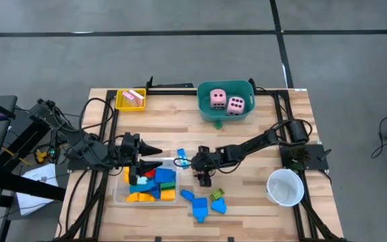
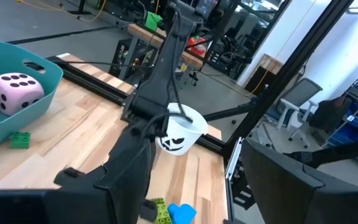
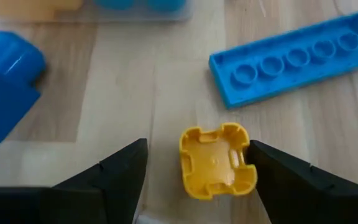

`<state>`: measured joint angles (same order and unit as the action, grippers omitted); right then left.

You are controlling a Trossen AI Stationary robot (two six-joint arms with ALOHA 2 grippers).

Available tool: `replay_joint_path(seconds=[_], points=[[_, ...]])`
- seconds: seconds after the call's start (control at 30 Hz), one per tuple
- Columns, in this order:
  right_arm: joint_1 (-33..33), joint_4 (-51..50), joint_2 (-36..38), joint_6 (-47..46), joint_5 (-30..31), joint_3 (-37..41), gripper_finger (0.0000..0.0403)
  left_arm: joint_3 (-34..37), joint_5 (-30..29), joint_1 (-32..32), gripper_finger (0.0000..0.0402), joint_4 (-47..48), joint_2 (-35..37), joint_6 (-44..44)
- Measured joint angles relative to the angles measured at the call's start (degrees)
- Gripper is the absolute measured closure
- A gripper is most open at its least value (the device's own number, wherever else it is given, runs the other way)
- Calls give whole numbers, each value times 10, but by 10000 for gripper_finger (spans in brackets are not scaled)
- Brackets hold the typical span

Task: Pick & Place Toys
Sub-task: Put the yellow game piece into the transparent bin

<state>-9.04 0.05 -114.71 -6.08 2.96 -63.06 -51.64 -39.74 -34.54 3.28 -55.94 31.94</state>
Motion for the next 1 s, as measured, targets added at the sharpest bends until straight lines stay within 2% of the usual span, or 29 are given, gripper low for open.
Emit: replay_joint_path(seconds=[0.27, 0.63, 0.83, 1.0], points=[[-5, -1, -33, -42, 14, -13, 163, 0, -1, 0, 156, -4, 0, 0], [-9, -6, -29, -57, 31, -11, 270, 0, -2, 0, 156, -4, 0, 0], [-9, -32, -9, -80, 25, -10, 270, 0, -1, 0, 156, -3, 0, 0], [-11, -62, 57, -81, 37, -5, 245, 0, -1, 0, 156, -4, 0, 1]])
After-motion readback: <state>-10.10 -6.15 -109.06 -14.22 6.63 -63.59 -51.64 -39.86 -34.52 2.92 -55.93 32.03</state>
